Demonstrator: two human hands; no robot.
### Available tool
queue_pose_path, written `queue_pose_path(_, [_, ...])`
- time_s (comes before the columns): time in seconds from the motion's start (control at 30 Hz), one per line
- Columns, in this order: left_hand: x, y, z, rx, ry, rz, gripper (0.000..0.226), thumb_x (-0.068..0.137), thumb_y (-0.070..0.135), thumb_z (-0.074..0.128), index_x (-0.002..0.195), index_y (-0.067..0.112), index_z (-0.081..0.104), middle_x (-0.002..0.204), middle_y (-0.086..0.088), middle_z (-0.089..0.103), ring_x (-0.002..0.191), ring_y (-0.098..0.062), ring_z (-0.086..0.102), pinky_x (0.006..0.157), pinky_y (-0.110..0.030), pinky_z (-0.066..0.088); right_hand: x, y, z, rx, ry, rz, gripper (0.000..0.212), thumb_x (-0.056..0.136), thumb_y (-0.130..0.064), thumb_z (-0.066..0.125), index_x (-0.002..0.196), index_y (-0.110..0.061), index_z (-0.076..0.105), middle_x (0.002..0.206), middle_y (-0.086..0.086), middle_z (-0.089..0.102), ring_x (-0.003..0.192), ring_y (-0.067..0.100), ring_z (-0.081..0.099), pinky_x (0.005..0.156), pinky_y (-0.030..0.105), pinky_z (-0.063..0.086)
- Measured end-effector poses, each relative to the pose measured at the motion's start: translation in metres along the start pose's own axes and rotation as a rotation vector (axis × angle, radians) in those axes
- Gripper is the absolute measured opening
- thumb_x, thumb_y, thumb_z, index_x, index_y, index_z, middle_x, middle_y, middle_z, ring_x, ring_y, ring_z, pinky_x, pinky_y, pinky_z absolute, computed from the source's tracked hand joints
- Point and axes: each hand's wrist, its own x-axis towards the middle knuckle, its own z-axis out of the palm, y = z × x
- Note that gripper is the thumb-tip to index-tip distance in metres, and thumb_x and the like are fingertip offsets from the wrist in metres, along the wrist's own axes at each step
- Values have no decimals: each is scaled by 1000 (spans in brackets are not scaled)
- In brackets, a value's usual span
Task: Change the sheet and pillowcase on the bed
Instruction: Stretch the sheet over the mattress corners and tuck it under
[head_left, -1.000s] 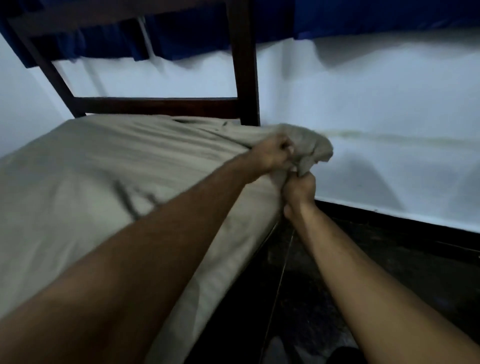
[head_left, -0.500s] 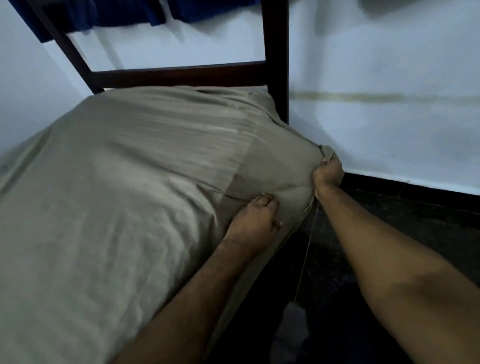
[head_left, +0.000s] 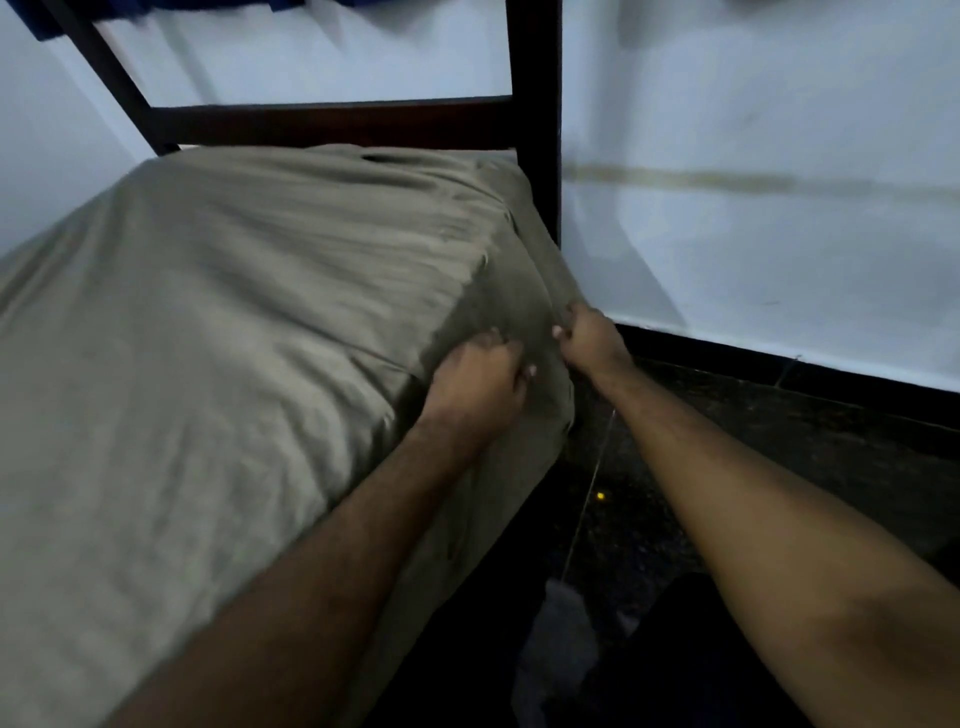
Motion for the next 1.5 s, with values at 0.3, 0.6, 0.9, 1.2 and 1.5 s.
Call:
queue_pose_path(0.3, [10,-54,-24,299,-119,-229,90,89,38,64,161,19,12,168,-11,10,153,-36,12,123,-50,18,-33,-44,36,16,-93,-277,67,88,-33,66,143,-3,43,143,22,49,130,37,48,108,38,40])
queue_pose_path(0.6, [20,-43,-31,245,-76,-226,50,105,22,40,153,11,36,159,-16,35,144,-37,36,113,-46,35,-42,-57,29,-91,-174,-387,40,99,-15,53,138,-5,50,139,20,48,125,37,50,96,34,42])
queue_pose_path(0.9, [24,-31,-60,244,-81,-260,35,103,18,40,134,16,56,127,-21,59,119,-40,57,96,-44,46,-20,-85,-9,297,144,-343,40,100,-17,54,136,0,48,126,22,61,114,37,58,93,29,43])
queue_pose_path(1.2, [54,-44,-49,-38,7,-107,30,100,15,46,125,7,60,119,-19,64,112,-39,60,92,-43,45,70,-129,-22,308,111,102,64,94,-63,42,124,-8,57,117,18,67,100,37,66,86,50,58])
queue_pose_path(1.5, [85,-73,-27,-367,156,-124,30,99,18,49,126,12,59,132,-14,59,123,-33,55,100,-42,42,119,-153,-23,-41,108,13,54,95,-42,61,139,-15,44,133,18,57,112,40,61,85,42,57])
